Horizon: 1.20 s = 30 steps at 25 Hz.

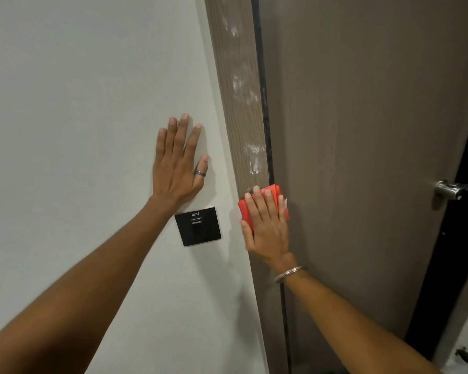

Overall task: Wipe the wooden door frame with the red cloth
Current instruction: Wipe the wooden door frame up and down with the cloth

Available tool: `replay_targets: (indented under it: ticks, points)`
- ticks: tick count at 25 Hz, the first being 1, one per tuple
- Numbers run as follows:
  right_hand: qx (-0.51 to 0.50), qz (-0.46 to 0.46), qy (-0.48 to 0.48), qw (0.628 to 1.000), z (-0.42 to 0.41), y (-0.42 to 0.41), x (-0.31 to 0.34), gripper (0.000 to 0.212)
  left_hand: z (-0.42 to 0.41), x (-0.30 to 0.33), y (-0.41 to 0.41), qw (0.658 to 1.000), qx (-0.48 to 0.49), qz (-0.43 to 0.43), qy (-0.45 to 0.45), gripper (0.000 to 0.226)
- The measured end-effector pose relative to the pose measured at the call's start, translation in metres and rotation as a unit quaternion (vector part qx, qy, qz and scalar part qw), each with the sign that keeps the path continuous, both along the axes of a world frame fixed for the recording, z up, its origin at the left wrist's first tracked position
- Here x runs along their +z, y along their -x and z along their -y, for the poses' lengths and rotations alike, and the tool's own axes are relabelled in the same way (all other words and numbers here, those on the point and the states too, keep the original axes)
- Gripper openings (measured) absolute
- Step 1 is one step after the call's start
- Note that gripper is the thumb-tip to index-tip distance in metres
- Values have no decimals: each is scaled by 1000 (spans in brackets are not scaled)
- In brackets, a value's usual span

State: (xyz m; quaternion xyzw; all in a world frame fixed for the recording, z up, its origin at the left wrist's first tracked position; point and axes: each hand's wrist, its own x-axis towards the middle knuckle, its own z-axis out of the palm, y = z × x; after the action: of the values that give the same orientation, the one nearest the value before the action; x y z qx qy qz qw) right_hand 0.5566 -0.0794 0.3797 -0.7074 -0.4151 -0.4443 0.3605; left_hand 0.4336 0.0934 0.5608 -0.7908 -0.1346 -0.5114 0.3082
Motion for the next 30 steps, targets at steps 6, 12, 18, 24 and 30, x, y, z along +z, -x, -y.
replay_targets:
  ticks: [6, 12, 18, 24, 30]
  points:
    - [9, 7, -56, 998, -19, -9, -11, 66, -18, -7, -12, 999, 1, 9, -45, 76]
    - [-12, 37, -54, 998, -14, -15, -29, 61, -14, -4, -12, 998, -11, 13, -54, 74]
    - [-23, 76, 54, 995, 5, -15, -70, 69, -10, -1, -5, 999, -8, 9, -46, 73]
    - [12, 50, 34, 998, 0, -9, -76, 75, -13, -1, -2, 999, -8, 7, -46, 72]
    - [-14, -90, -155, 984, -36, 2, 0, 65, -16, 0, -7, 998, 3, 20, -55, 73]
